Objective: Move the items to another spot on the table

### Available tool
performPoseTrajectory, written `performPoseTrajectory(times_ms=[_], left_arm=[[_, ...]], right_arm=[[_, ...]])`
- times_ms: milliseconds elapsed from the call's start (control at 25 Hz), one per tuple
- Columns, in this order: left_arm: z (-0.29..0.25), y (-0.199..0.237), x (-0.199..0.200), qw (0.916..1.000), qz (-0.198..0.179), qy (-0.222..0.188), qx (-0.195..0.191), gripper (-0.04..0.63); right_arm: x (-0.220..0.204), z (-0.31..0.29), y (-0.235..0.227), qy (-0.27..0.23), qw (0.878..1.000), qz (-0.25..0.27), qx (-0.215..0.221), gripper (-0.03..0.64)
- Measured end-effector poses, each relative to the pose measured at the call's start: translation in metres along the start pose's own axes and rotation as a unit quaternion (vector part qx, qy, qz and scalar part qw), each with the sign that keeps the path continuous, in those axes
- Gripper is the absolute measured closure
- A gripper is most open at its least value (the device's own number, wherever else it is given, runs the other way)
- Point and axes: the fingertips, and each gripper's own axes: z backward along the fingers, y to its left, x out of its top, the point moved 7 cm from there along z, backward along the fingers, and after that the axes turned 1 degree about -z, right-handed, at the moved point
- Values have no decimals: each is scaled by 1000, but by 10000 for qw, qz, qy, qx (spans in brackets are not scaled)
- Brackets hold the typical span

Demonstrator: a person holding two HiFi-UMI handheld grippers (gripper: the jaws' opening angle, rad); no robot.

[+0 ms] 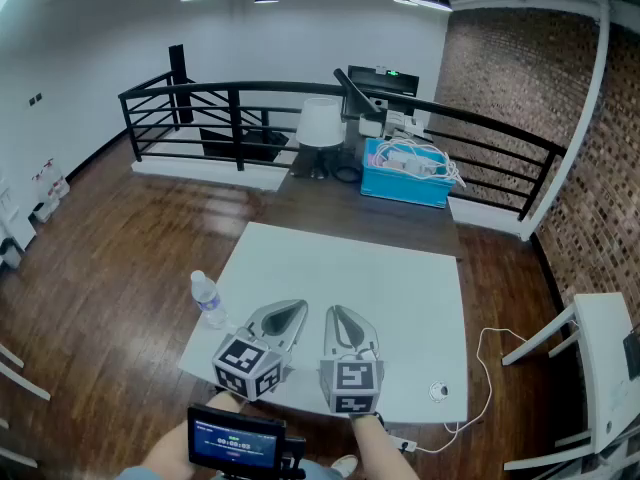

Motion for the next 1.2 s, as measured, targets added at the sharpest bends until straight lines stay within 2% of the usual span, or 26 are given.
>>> performPoseTrajectory(times_ms=[360,400,480,680,1000,1200], left_arm=[[40,46,-5,9991,31,-17,416,588],[46,52,-5,9988,30,-20,484,588],[60,64,-4,9979,28,-39,638,588],[93,96,-10,9942,53,-50,1076,589],[138,139,-28,9840,165,108,1773,589],[156,163,-40,9790,223,195,2015,589]], right_arm=[[-1,-36,59,-28,9983,15,583,588],[-1,-41,68,-17,9976,-2,690,578],[-2,-51,87,14,9958,-21,920,520],[-7,-74,131,84,9902,1,1391,517],[-22,-107,187,253,9806,-115,1941,424],[-46,-127,213,544,9768,-166,2067,327]])
